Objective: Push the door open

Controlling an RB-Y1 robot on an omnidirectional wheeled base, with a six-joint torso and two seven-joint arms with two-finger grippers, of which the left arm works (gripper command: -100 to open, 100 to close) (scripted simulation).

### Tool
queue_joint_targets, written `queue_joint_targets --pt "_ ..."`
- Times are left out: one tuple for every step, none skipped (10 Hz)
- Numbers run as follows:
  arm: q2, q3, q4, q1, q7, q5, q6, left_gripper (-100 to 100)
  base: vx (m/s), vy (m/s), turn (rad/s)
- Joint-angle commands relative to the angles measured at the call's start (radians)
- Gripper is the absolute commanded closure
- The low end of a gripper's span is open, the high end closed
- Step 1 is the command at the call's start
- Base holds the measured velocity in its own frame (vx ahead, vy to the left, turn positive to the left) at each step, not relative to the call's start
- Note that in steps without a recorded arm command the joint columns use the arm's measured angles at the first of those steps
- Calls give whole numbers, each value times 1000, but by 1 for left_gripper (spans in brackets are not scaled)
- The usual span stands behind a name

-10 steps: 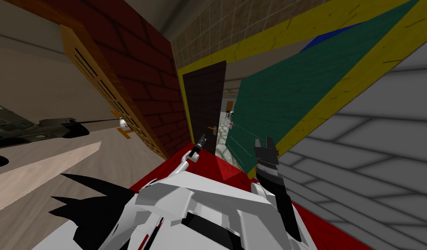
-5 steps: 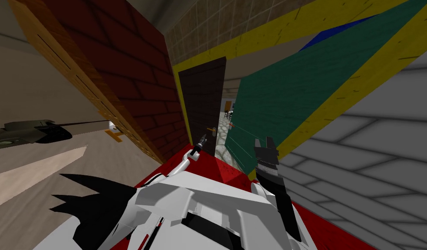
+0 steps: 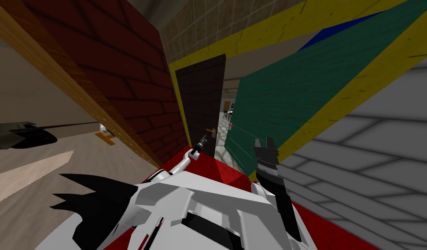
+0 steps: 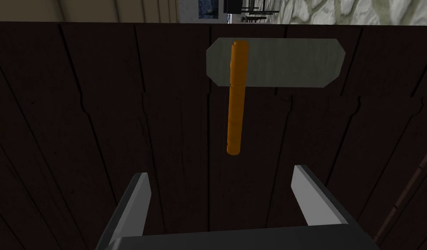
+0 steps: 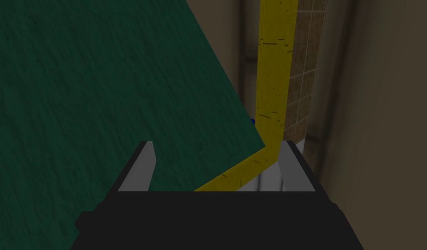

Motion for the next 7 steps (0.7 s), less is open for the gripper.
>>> queue_joint_targets --pt "4 -5 31 -16 4 0 -2 -100 103 55 -55" --pt "8 -10 59 -32 7 -1 -3 -100 103 58 -52" --pt "10 -12 72 -40 9 -1 -4 -100 97 57 -62" --pt "12 -15 94 -52 11 -1 -5 -100 85 51 -63" --pt "15 -18 113 -63 13 -1 -5 -100 82 43 -60" --pt "16 -20 122 -69 14 -1 -6 -100 66 42 -31" --pt "18 -22 135 -76 16 -1 -6 -100 54 30 -27"
